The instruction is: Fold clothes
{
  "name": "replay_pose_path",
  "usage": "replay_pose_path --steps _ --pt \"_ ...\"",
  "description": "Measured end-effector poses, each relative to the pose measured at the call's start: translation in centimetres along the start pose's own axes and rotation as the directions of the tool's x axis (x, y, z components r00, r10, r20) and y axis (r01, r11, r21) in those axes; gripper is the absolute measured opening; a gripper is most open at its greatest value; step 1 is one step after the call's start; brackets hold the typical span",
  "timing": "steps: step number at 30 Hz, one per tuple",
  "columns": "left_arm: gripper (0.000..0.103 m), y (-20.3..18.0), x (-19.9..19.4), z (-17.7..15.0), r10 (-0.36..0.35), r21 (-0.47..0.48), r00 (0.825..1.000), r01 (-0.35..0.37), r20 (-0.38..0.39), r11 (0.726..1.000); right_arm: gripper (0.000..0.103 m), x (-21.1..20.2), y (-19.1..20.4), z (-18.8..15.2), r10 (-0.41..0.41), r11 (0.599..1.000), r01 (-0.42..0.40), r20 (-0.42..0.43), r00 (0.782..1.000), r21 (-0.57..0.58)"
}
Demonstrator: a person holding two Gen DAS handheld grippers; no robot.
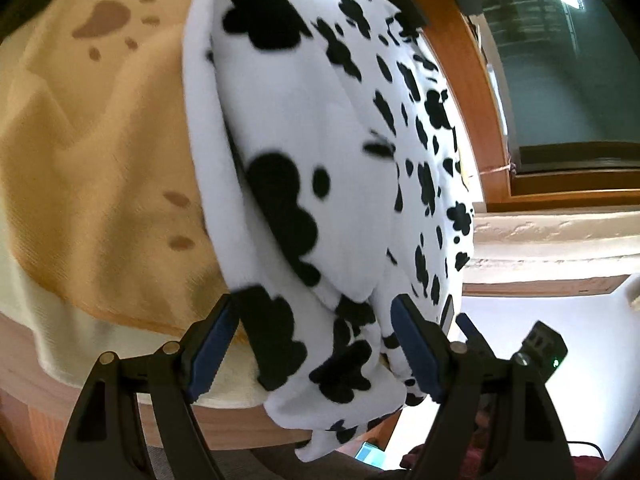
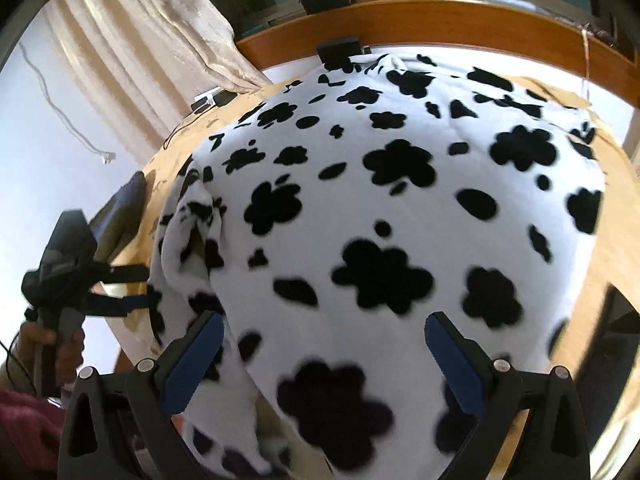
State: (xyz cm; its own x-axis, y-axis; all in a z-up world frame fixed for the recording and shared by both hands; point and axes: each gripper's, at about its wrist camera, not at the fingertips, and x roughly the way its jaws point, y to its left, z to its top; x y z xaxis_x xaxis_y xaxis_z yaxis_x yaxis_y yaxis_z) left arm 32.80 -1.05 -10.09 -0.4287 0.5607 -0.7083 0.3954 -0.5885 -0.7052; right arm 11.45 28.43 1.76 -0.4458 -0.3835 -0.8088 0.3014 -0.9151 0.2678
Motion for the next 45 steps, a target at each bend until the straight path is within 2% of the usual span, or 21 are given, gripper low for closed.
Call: replay_pose_path --steps 1,2,3,5,8,10,13,16,20,25,28,31,32,34,35,36,37,39,41,43,45 --pt "0.064 0.0 0.4 -0.3 0.018 0.004 1.0 -0.018 -0.007 1.0 0.102 -0.4 -0.2 -0.6 -0.012 1.0 0.012 -0.001 1.0 -0.002" --pt "0.026 0.1 0.8 -0.6 0.041 0.008 0.999 -0.04 -0.017 0.999 0.102 -0.7 -0.6 -1.1 -0.02 1.0 0.02 -0.003 1.0 0.007" --pt "0.009 0.1 1.1 -0.9 0.063 0.013 0.998 -0.062 -0.027 0.998 0.102 -0.9 -1.0 -1.5 -0.027 0.999 0.027 -0.005 1.0 0.018" --pt "0.008 0.1 1.5 -1.4 0.089 0.023 0.995 -0.088 -0.035 0.996 0.102 -1.2 -1.7 -2.3 -0.041 0.998 0.041 -0.007 0.999 0.039" --pt "0.008 -0.4 0.0 -1.9 0.068 0.041 0.998 -0.068 -0.01 0.997 0.102 -1.7 -2.3 -3.1 -0.072 0.997 0.072 -0.003 0.997 0.041" --pt "0.007 -0.6 -1.9 -2.1 0.058 0.062 0.998 -0.057 -0.001 0.996 0.102 -2.2 -2.3 -3.5 -0.088 0.996 0.088 0.0 0.996 0.023" --pt "0.007 -0.4 -6.8 -2.3 0.073 0.079 0.995 -0.079 0.068 0.994 0.102 -3.0 -2.7 -4.4 -0.102 0.995 0.102 0.001 0.995 0.008" --pt "0.007 1.0 -11.4 -2.3 0.134 0.053 0.983 -0.142 0.127 0.988 0.102 -3.7 -3.6 -5.6 -0.11 0.994 0.11 -0.007 0.994 0.028" --pt "0.007 3.8 -16.1 -2.3 0.238 0.0 0.955 -0.242 0.175 0.97 0.102 -4.5 -4.3 -7.3 -0.114 0.993 0.115 -0.037 0.993 0.035" --pt "0.007 6.9 -16.8 -1.7 0.306 -0.04 0.935 -0.304 0.176 0.952 0.102 -5.1 -4.9 -9.4 -0.075 0.994 0.081 -0.089 0.993 0.067" --pt "0.008 7.0 -15.2 -1.2 0.38 0.0 0.914 -0.384 0.144 0.923 0.102 -5.3 -5.6 -10.1 -0.018 0.991 0.031 -0.1 0.995 0.133" --pt "0.013 6.8 -13.8 -0.9 0.453 0.044 0.885 -0.459 0.102 0.887 0.102 -5.6 -6.0 -10.4 0.025 0.982 -0.01 -0.079 0.997 0.189" --pt "0.02 6.7 -13.9 -0.9 0.471 0.045 0.876 -0.477 0.102 0.878 0.102 -5.6 -5.9 -10.4 0.031 0.981 -0.017 -0.071 0.997 0.196" --pt "0.04 6.5 -14.3 -0.7 0.503 0.034 0.857 -0.509 0.112 0.86 0.102 -5.4 -5.9 -10.5 0.046 0.977 -0.032 -0.062 0.997 0.209" --pt "0.058 6.4 -14.8 -0.7 0.514 0.022 0.849 -0.52 0.121 0.854 0.101 -5.3 -5.9 -10.6 0.054 0.976 -0.04 -0.058 0.997 0.215" --pt "0.069 6.3 -15.3 -0.7 0.523 0.01 0.842 -0.529 0.136 0.849 0.098 -5.1 -5.9 -10.7 0.066 0.974 -0.052 -0.058 0.996 0.22" --pt "0.071 6.0 -15.9 -0.7 0.53 0.002 0.834 -0.537 0.153 0.844 0.095 -4.9 -5.9 -10.7 0.08 0.972 -0.065 -0.058 0.995 0.225" --pt "0.072 5.0 -16.7 -0.6 0.549 0.006 0.814 -0.56 0.191 0.828 0.073 -4.3 -5.6 -10.7 0.109 0.971 -0.092 -0.068 0.992 0.22" --pt "0.073 3.9 -17.3 -0.5 0.56 0.018 0.796 -0.579 0.228 0.815 0.061 -3.8 -5.1 -10.5 0.121 0.973 -0.104 -0.073 0.99 0.203" --pt "0.077 2.2 -16.9 -0.1 0.548 0.062 0.794 -0.581 0.263 0.811 0.06 -3.0 -4.6 -10.2 0.144 0.974 -0.127 -0.078 0.987 0.188" --pt "0.079 0.2 -15.3 0.9 0.524 0.133 0.804 -0.574 0.281 0.808 0.06 -2.4 -4.2 -9.9 0.169 0.97 -0.153 -0.075 0.983 0.187"
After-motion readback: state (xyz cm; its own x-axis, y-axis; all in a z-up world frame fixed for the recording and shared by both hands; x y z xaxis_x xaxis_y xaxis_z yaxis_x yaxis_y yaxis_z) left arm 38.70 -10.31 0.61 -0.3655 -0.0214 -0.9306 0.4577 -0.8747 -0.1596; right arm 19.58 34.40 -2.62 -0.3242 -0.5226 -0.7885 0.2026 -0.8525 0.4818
